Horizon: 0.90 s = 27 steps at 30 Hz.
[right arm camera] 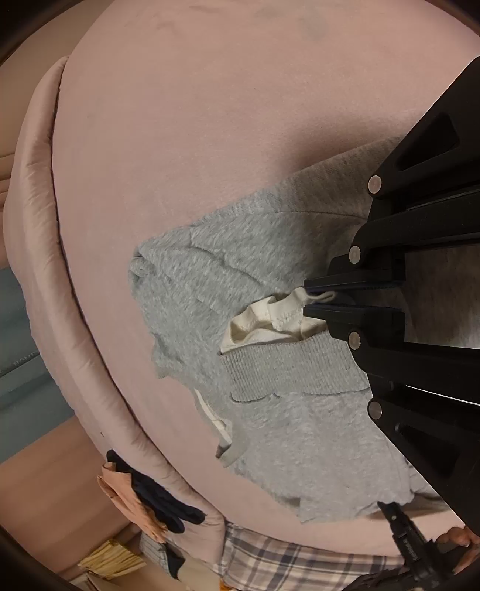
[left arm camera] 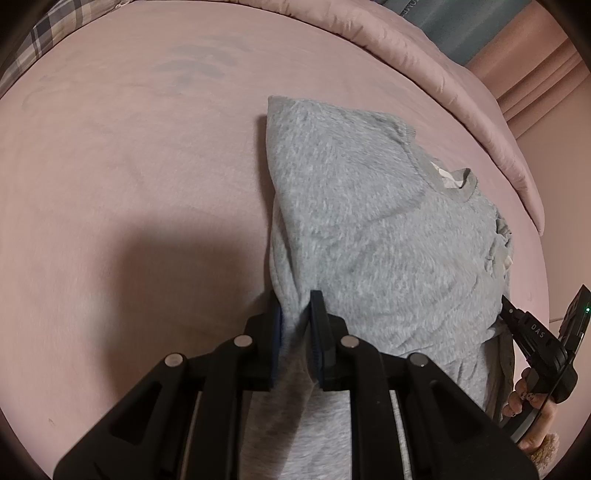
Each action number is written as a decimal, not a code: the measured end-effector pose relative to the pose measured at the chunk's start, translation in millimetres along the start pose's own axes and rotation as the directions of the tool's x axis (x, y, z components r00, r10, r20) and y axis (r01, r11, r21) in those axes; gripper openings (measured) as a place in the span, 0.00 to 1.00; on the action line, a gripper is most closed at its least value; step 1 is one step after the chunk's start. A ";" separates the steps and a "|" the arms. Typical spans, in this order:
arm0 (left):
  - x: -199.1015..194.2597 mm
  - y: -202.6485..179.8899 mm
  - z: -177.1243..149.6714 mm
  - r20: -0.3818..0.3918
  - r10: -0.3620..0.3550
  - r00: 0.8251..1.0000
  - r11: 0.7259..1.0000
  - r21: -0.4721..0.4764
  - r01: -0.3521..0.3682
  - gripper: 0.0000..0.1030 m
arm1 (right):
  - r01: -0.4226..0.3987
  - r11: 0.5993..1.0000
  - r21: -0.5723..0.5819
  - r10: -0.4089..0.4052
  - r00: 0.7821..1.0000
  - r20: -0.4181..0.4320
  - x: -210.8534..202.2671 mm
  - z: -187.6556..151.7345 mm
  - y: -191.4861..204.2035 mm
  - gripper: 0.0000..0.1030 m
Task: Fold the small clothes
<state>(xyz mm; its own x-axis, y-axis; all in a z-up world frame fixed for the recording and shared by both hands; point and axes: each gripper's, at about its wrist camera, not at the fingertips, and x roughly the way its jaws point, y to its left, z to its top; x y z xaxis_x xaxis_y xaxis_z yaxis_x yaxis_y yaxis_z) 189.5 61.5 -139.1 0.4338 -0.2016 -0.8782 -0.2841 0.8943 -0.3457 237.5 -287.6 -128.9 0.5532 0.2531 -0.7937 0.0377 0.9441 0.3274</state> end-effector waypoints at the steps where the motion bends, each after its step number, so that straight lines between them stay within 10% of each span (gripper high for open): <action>1: 0.3 -0.1 0.0 0.000 0.001 1.000 1.000 -0.001 -0.001 0.16 | 0.001 1.000 -0.001 -0.001 1.000 0.000 0.1 0.1 -0.2 0.04; 27: -1.9 -7.8 -2.6 0.029 0.063 0.998 0.998 0.005 -0.064 0.29 | 0.030 0.999 -0.045 -0.031 0.999 -0.016 1.1 3.7 6.8 0.06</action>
<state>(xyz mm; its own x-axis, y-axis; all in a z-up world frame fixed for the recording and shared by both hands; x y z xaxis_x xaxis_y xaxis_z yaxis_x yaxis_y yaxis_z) 188.7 53.9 -135.6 0.4391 -0.1330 -0.8886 -0.3068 0.9074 -0.2874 241.5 -281.7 -125.7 0.5385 0.2269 -0.8115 0.0174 0.9599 0.2799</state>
